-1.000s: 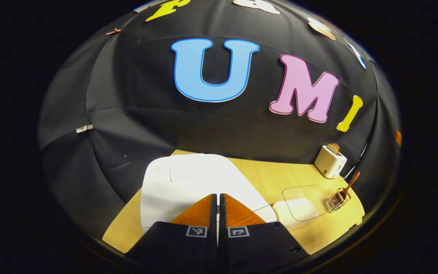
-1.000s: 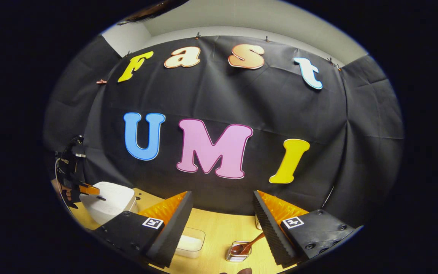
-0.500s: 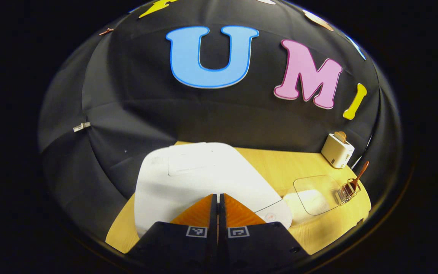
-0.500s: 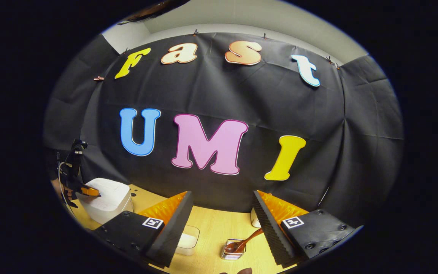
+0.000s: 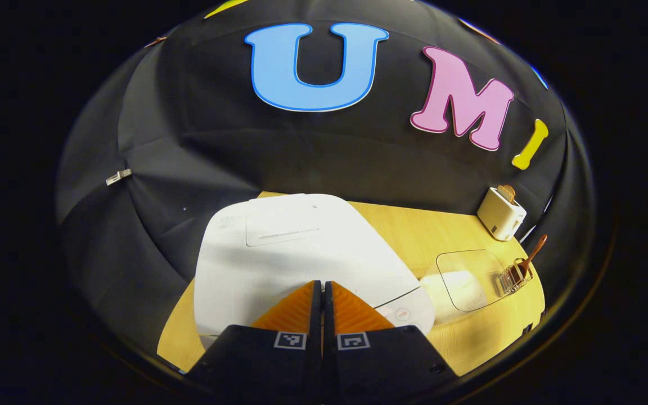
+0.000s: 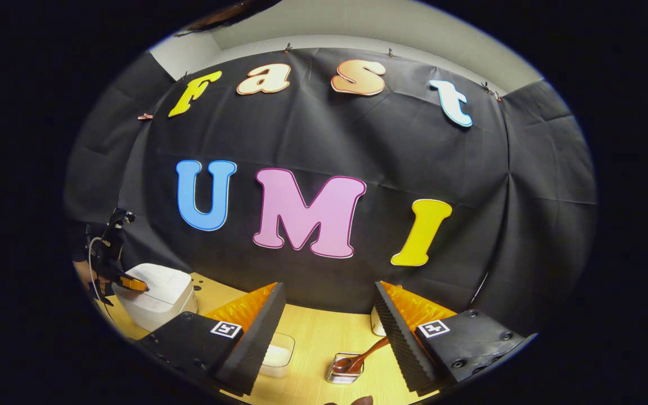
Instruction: Close the left gripper, press the button to open the rice cooker; take a wooden spoon from the chopstick holder with the right hand, scoop a spoonful of rice and pour it into the rice cooker, then put the wooden spoon back into the chopstick holder.
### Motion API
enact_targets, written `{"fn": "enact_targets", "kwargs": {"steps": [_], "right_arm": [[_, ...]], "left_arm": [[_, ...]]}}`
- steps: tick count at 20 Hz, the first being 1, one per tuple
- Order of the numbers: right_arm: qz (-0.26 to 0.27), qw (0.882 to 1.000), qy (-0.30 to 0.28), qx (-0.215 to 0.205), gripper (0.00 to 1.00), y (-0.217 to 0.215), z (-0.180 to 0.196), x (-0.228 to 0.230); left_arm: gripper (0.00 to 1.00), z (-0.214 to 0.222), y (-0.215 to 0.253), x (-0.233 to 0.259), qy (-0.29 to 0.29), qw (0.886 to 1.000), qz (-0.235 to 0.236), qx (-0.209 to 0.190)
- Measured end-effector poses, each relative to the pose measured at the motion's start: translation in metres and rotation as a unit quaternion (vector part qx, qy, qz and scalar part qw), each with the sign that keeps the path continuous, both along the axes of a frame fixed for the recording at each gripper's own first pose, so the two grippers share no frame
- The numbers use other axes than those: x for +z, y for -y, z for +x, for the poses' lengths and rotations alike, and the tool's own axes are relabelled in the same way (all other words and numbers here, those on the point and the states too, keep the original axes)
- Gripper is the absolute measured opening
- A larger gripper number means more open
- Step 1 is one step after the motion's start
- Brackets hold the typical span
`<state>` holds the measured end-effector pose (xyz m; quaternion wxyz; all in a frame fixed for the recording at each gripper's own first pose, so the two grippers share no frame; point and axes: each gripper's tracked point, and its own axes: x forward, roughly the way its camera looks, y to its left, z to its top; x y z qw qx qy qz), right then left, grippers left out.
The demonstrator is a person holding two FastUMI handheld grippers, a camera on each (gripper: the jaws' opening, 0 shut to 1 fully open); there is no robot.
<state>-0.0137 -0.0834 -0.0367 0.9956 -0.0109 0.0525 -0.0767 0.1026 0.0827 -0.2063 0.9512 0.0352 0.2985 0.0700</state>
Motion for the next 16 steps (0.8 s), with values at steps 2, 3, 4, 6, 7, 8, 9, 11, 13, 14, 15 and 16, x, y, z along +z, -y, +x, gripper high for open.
{"fn": "enact_targets", "kwargs": {"steps": [2,3,4,6,7,8,9,11,13,14,15,16], "right_arm": [[-0.002,1.0,0.002,-0.002,0.97,0.003,-0.001,0.002],[0.0,1.0,0.001,-0.004,0.97,0.003,-0.002,0.002],[0.001,1.0,0.001,-0.005,0.97,0.005,-0.003,0.002],[0.001,1.0,0.001,-0.008,0.97,0.008,-0.006,0.002],[0.0,1.0,0.001,-0.009,0.97,0.009,-0.007,0.002],[0.001,1.0,0.001,-0.01,0.97,0.011,-0.008,0.002],[0.001,1.0,0.001,-0.011,0.97,0.011,-0.008,0.002],[0.0,1.0,0.001,-0.012,0.97,0.013,-0.01,0.003],[-0.001,1.0,0.002,-0.014,0.97,0.014,-0.01,0.005],[-0.001,1.0,0.0,-0.015,0.97,0.016,-0.011,0.004],[-0.001,1.0,0.0,-0.015,0.97,0.016,-0.012,0.003],[-0.001,1.0,-0.001,-0.017,0.97,0.018,-0.012,0.003]], "left_arm": [[0.06,0.006,0.002,0.027,0.038,0.999,0.025,-0.008],[0.06,0.011,0.002,0.041,0.056,0.998,0.028,-0.006],[0.06,0.016,0.001,0.058,0.075,0.997,0.025,-0.002],[0.06,0.031,-0.003,0.088,0.112,0.994,0.017,0.001],[0.06,0.038,-0.006,0.1,0.128,0.992,0.015,0.001],[0.06,0.045,-0.009,0.111,0.141,0.99,0.015,0.001],[0.06,0.053,-0.011,0.122,0.152,0.988,0.021,-0.001],[0.06,0.067,-0.017,0.139,0.173,0.984,0.039,-0.003],[0.06,0.079,-0.022,0.154,0.193,0.98,0.051,-0.003],[0.06,0.084,-0.024,0.16,0.203,0.978,0.055,-0.003],[0.06,0.09,-0.026,0.166,0.212,0.975,0.059,-0.004],[0.05,0.095,-0.029,0.17,0.22,0.974,0.063,-0.004]]}}
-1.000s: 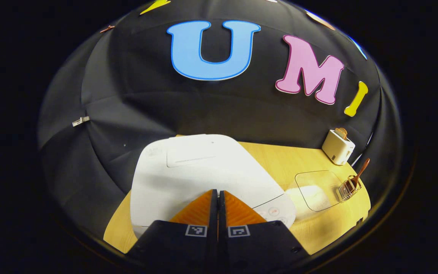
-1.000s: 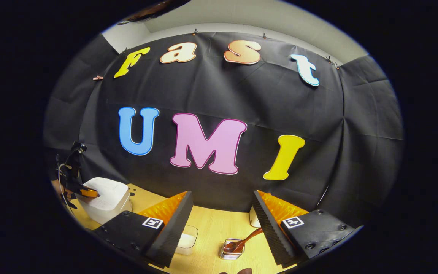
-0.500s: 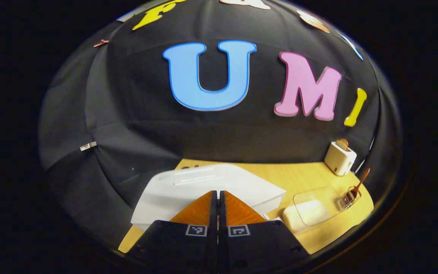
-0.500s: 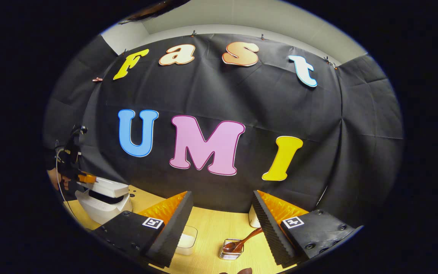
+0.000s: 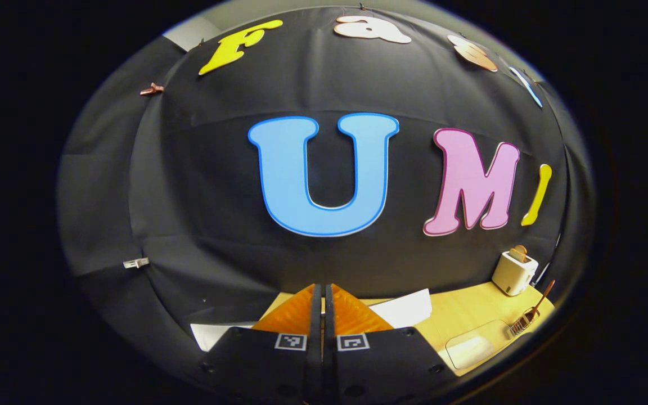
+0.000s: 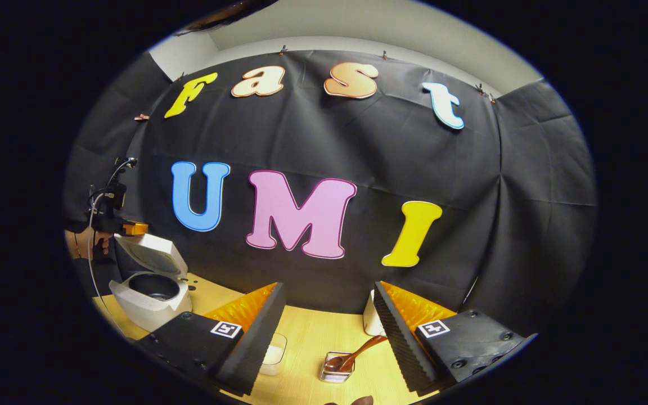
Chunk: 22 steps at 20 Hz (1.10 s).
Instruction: Close the left gripper, press the button to open the rice cooker; take a wooden spoon from the chopstick holder with the right hand, scoop a spoonful of rice and pour it into the rice cooker, then put the wooden spoon back into the chopstick holder.
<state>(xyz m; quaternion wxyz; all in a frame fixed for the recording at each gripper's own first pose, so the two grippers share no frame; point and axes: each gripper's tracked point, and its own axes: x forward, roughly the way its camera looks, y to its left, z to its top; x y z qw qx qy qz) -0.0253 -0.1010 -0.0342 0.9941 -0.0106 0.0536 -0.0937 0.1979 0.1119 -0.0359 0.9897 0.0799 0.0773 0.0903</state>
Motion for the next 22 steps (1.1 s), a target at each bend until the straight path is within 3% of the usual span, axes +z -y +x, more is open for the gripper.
{"fn": "enact_targets", "kwargs": {"steps": [7,11,14,15,16,17,18,22], "right_arm": [[0.0,1.0,0.002,-0.001,0.97,0.004,0.002,0.003],[0.01,1.0,-0.001,-0.005,0.97,0.008,0.003,-0.002],[0.023,1.0,-0.005,-0.008,0.97,0.012,0.003,-0.01],[0.034,0.999,-0.008,-0.009,0.97,0.015,0.002,-0.016],[0.046,0.999,-0.013,-0.012,0.97,0.02,0.002,-0.023],[0.059,0.998,-0.02,-0.017,0.97,0.026,0.0,-0.033],[0.074,0.997,-0.028,-0.021,0.97,0.031,-0.001,-0.044],[0.113,0.991,-0.064,-0.023,0.97,0.054,-0.004,-0.1]], "left_arm": [[0.05,0.02,-0.021,0.033,0.045,0.999,0.019,0.013],[0.06,0.008,-0.01,0.05,0.077,0.997,0.001,0.011],[0.09,-0.013,0.016,0.059,0.097,0.995,-0.026,-0.012],[0.26,-0.021,0.023,0.062,0.1,0.994,-0.033,-0.019],[0.36,-0.028,0.03,0.061,0.103,0.994,-0.036,-0.023],[0.56,-0.036,0.037,0.062,0.104,0.994,-0.037,-0.026],[0.6,-0.042,0.043,0.061,0.103,0.994,-0.033,-0.029],[0.97,-0.07,0.071,0.047,0.085,0.996,-0.025,-0.033]]}}
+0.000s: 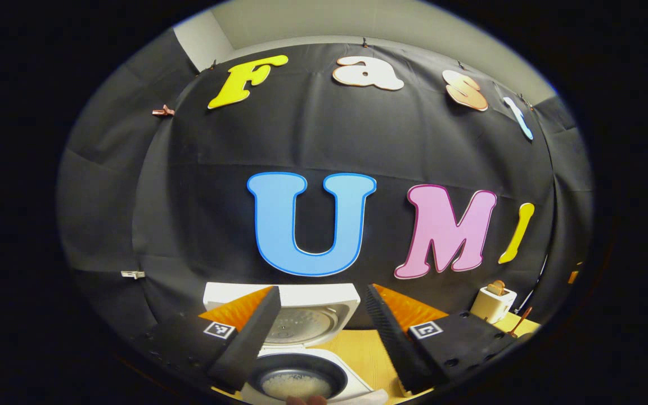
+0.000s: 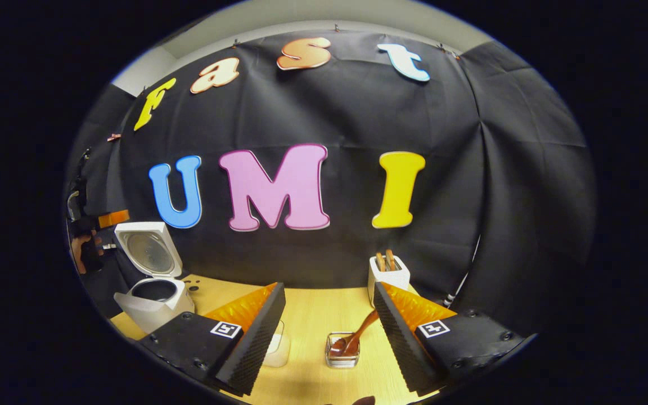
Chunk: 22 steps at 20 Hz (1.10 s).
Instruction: Close the left gripper, press the button to open the rice cooker; take a wooden spoon from the chopstick holder with the right hand, scoop a spoonful of rice and pour it into the rice cooker, then put the wooden spoon back into the chopstick holder.
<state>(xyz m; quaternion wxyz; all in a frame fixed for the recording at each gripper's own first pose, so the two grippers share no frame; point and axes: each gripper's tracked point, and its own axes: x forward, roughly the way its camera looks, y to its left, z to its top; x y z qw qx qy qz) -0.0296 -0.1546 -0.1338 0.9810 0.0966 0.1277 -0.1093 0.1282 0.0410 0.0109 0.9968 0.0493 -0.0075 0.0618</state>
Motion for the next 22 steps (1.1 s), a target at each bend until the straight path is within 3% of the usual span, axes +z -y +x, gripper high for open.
{"fn": "enact_targets", "kwargs": {"steps": [5,13,19,22], "right_arm": [[0.018,0.999,-0.039,0.022,0.97,0.014,0.012,-0.075],[0.069,0.993,-0.085,0.054,0.97,0.021,0.064,-0.192],[0.12,0.986,-0.105,0.05,0.93,0.032,0.084,-0.247],[0.143,0.985,-0.089,0.048,0.87,0.03,0.096,-0.248]], "left_arm": [[0.98,-0.031,0.036,-0.037,-0.03,1.0,0.002,-0.009],[0.98,-0.057,0.08,-0.099,-0.09,0.996,0.016,-0.014],[0.98,-0.059,0.098,-0.119,-0.115,0.993,0.025,-0.01],[0.98,-0.059,0.101,-0.127,-0.124,0.992,0.023,-0.009]]}}
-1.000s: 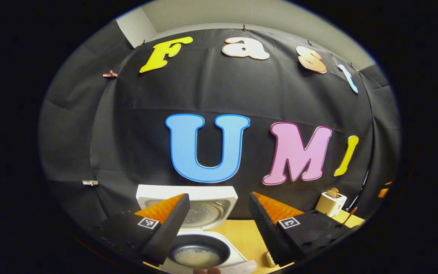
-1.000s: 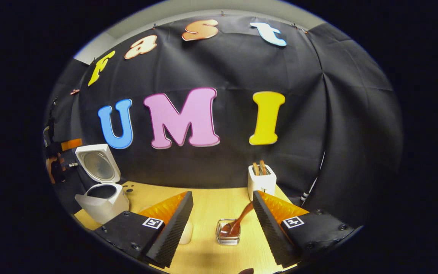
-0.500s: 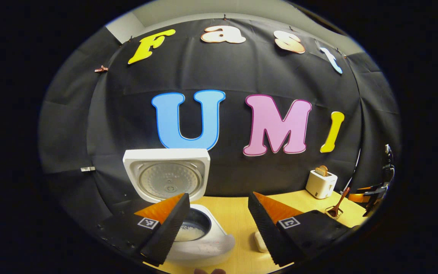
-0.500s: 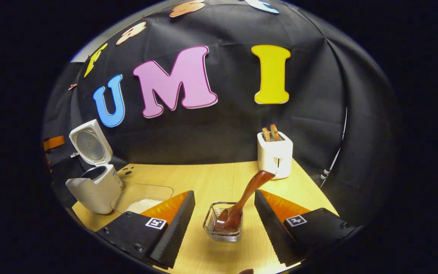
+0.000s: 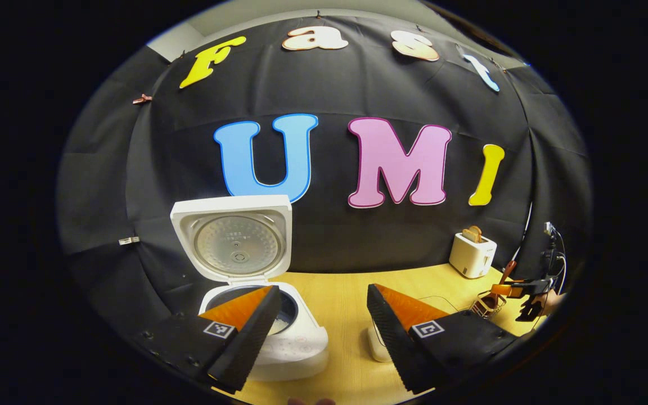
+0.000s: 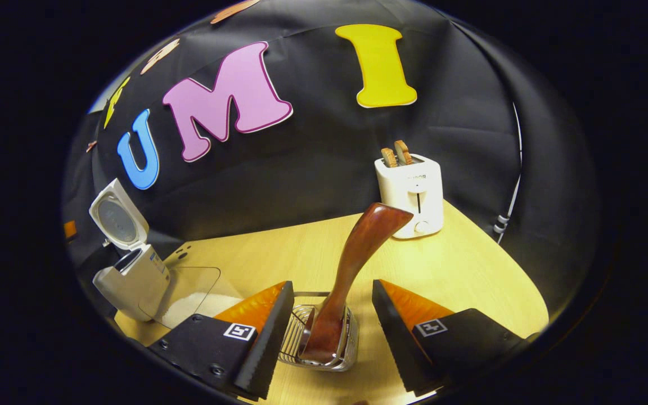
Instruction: Close the left gripper, press the button to open the rice cooker; take a wooden spoon from the chopstick holder with the right hand, scoop a spoonful of rice and pour it into the rice cooker, then put the wooden spoon back into the chopstick holder.
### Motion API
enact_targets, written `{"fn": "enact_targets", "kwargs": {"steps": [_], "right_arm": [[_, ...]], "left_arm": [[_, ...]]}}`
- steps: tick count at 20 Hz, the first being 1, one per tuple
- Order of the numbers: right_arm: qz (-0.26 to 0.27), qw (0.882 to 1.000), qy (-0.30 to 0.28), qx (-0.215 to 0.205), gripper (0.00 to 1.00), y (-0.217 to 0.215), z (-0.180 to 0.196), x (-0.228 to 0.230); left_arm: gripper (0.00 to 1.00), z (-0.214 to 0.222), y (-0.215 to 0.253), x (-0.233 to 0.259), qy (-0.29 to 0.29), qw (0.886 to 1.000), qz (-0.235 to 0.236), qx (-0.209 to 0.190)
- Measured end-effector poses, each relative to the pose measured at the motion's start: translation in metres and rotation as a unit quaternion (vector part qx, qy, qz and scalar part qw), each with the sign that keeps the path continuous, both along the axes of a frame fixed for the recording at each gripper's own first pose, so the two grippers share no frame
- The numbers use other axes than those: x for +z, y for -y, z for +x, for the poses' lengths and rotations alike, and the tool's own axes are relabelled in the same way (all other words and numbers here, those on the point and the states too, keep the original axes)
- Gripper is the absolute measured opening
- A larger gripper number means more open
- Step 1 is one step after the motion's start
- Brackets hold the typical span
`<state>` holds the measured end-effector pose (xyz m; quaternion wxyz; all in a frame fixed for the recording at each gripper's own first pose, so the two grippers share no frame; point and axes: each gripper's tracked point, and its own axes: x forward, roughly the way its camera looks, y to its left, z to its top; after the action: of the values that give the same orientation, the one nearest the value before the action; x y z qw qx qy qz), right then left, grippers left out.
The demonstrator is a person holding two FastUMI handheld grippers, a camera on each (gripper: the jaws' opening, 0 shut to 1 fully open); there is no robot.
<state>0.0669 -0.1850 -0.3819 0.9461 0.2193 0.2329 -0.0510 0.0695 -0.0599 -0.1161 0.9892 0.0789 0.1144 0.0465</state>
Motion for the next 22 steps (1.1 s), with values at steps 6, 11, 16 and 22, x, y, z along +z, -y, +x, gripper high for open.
{"fn": "enact_targets", "kwargs": {"steps": [6,11,16,22], "right_arm": [[0.031,0.999,0.01,0.016,0.87,-0.014,0.011,-0.004],[0.029,0.999,0.01,0.03,0.48,-0.022,0.005,-0.006],[0.028,0.999,0.005,0.024,0.27,-0.02,0.003,-0.008],[0.027,1.0,0.015,0.004,0.21,-0.01,0.001,0.008]], "left_arm": [[0.98,-0.001,-0.001,-0.01,-0.013,1.0,0.001,0.002],[0.98,-0.003,-0.003,-0.015,-0.018,1.0,-0.004,0.005],[0.98,-0.006,-0.007,-0.013,-0.016,1.0,0.001,0.006],[0.98,-0.008,-0.008,-0.009,-0.01,1.0,0.001,0.006]]}}
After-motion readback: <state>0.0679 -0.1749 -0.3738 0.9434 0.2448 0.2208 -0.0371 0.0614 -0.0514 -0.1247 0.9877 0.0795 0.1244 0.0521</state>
